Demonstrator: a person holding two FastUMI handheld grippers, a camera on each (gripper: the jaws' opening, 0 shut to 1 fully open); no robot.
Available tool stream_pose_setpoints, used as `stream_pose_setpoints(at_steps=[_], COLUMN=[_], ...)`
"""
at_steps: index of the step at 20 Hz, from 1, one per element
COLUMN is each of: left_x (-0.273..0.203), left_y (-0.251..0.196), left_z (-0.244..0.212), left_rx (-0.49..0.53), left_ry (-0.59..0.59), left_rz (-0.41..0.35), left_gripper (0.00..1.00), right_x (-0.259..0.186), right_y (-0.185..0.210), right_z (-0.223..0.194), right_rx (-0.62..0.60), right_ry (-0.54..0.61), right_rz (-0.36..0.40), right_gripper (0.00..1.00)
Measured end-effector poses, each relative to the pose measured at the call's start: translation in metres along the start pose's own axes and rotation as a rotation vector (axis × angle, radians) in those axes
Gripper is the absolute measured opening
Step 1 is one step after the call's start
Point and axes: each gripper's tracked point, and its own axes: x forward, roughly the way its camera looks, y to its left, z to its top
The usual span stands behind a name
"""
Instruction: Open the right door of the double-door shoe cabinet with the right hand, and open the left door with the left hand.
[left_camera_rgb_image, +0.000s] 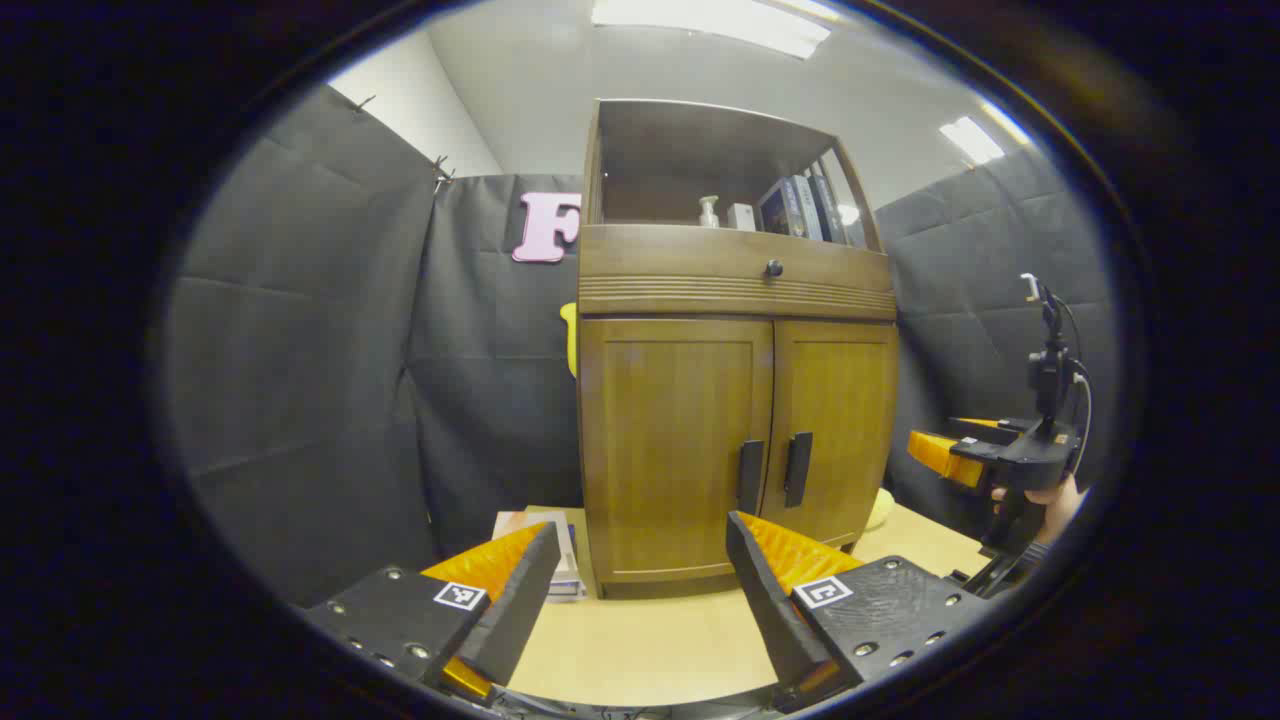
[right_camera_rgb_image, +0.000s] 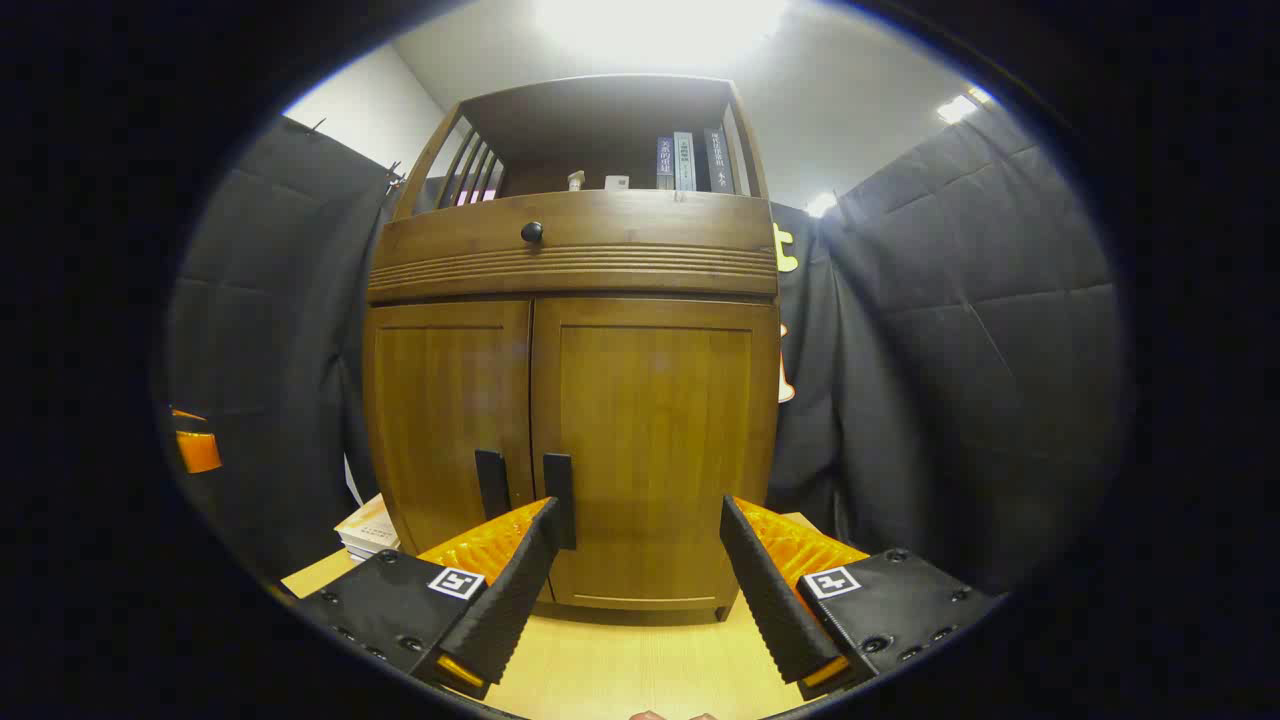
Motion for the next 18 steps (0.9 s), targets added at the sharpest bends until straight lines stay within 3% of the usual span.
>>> stream_pose_setpoints(at_steps=[9,18], left_x=[0.000,-0.035], left_y=[-0.011,0.006], left_z=[-0.028,-0.064], left_rx=[0.002,-0.036], left_ry=[0.044,0.029], left_rz=[0.027,0.113], left_gripper=[0.96,0.96], right_x=[-0.006,-0.002], right_y=[-0.004,0.000], right_z=[-0.007,0.003], right_rx=[0.012,-0.004], right_ry=[0.035,0.032], right_rz=[0.002,0.027], right_gripper=[1.00,1.00])
